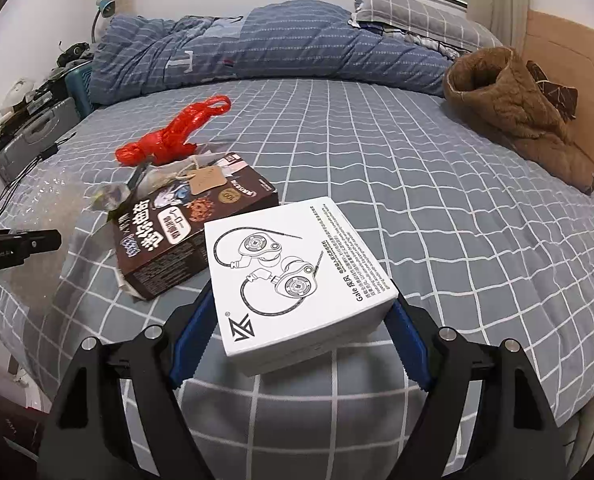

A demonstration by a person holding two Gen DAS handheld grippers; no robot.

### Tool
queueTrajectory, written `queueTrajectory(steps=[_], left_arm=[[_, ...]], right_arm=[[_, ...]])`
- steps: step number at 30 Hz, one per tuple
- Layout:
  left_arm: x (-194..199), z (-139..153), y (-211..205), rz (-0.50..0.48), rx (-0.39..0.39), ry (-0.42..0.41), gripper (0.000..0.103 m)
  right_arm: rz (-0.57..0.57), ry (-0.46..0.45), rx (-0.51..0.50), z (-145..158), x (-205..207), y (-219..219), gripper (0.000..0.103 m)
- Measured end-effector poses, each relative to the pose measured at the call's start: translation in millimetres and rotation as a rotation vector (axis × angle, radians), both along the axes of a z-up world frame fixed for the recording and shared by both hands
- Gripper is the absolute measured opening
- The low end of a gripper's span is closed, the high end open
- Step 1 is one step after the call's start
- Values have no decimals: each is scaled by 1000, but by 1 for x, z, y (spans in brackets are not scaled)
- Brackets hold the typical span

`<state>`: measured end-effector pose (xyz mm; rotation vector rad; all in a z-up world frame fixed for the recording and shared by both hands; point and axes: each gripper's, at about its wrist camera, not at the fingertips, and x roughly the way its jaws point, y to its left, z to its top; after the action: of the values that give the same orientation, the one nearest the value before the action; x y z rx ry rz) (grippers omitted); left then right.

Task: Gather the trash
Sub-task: 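Carry the bubble wrap and white box in both tools down over the bin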

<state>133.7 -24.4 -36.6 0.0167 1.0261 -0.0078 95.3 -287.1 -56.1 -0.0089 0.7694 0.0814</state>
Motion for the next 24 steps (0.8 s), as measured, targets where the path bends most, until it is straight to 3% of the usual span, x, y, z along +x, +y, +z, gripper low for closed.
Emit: queueTrajectory(steps=[24], left_arm=[[-39,21,-7,2,-20,-31,27]], right_arm=[[10,-9,8,21,-42,8,76]])
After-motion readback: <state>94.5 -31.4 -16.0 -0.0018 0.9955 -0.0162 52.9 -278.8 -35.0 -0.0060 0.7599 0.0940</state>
